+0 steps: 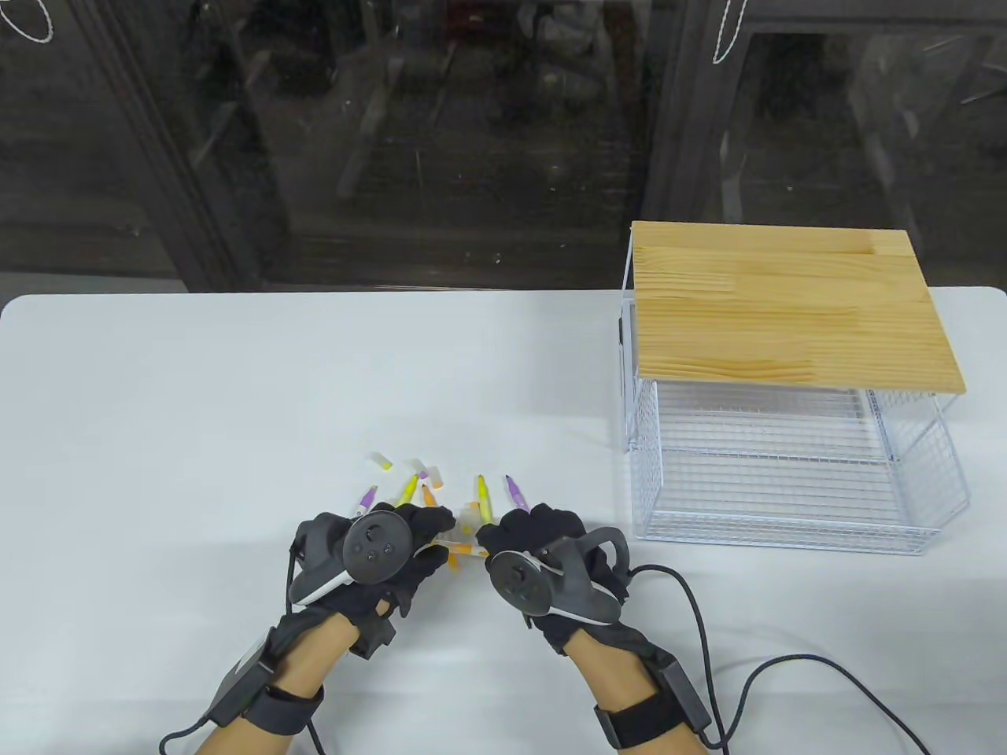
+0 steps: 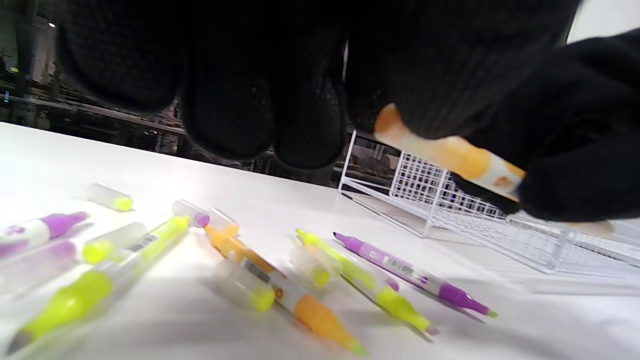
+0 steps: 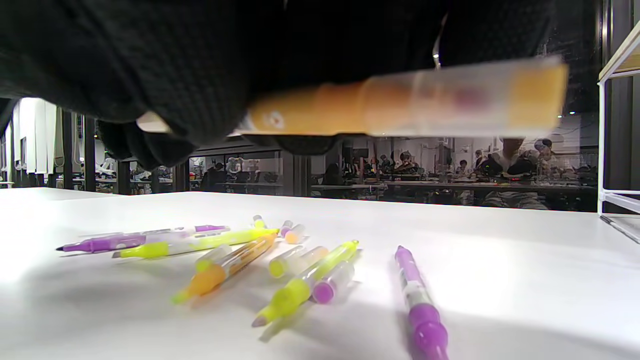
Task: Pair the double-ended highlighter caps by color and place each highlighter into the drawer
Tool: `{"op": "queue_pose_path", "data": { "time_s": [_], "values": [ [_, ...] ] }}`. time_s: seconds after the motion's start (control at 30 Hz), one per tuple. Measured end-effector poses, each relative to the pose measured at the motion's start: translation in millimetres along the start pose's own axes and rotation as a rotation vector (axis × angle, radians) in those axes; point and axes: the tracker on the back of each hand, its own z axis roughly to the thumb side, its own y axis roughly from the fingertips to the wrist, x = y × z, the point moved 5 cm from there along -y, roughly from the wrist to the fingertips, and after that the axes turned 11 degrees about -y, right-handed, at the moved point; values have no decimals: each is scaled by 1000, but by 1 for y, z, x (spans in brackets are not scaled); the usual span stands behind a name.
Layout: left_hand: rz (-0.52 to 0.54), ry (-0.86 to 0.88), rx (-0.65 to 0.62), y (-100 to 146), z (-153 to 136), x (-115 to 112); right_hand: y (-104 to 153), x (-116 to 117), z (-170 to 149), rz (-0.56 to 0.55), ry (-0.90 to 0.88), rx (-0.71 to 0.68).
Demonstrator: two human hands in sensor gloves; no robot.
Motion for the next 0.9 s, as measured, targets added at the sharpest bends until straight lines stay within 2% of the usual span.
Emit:
{"op": "queue_pose_path", "data": {
  "time_s": [0.27, 0.53, 0.9],
  "values": [
    [57, 19, 102, 2, -31, 13, 4, -26, -10, -80, 3, 25],
    [73, 42, 227, 5, -73, 18, 15, -66, -27, -243, 15, 65],
    [67, 60, 264, 7, -86, 20, 33, -107, -57, -384, 28, 140]
  ]
}}
